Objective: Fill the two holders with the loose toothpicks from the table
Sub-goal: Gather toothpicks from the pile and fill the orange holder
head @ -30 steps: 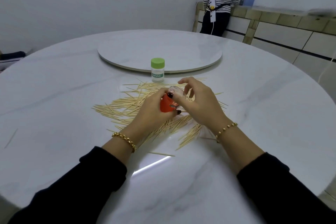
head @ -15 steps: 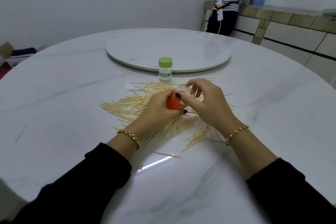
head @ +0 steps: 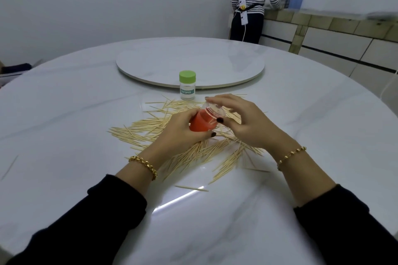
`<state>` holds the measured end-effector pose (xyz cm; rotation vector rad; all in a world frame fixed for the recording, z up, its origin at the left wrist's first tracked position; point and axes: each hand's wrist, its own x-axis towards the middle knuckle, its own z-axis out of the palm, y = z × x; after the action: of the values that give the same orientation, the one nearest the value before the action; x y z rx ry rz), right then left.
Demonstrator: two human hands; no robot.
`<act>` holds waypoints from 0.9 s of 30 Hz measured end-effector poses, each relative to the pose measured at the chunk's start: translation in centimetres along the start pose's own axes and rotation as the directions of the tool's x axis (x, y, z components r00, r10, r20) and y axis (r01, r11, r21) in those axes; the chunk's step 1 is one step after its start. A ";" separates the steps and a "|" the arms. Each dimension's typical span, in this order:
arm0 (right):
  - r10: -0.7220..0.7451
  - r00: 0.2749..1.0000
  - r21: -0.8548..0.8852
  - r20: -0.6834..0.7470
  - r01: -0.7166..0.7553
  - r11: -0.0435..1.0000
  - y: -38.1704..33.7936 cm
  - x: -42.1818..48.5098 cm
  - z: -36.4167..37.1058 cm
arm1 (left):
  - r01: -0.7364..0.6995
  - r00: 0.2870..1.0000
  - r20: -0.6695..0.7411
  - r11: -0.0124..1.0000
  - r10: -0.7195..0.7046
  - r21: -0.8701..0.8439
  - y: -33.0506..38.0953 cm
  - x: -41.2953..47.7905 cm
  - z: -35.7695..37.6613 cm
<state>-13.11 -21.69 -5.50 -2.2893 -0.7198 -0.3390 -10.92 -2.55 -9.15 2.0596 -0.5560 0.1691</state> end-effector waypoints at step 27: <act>0.013 0.998 -0.091 -0.067 -0.019 0.996 0.3 0.6 0.7 | 0.020 1.000 0.017 1.000 -0.020 0.004 -0.3 0.2 -0.6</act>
<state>-12.40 -21.13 -5.87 -2.3566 -0.6647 -0.4475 -10.51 -1.94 -9.02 2.0713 -0.5457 0.1414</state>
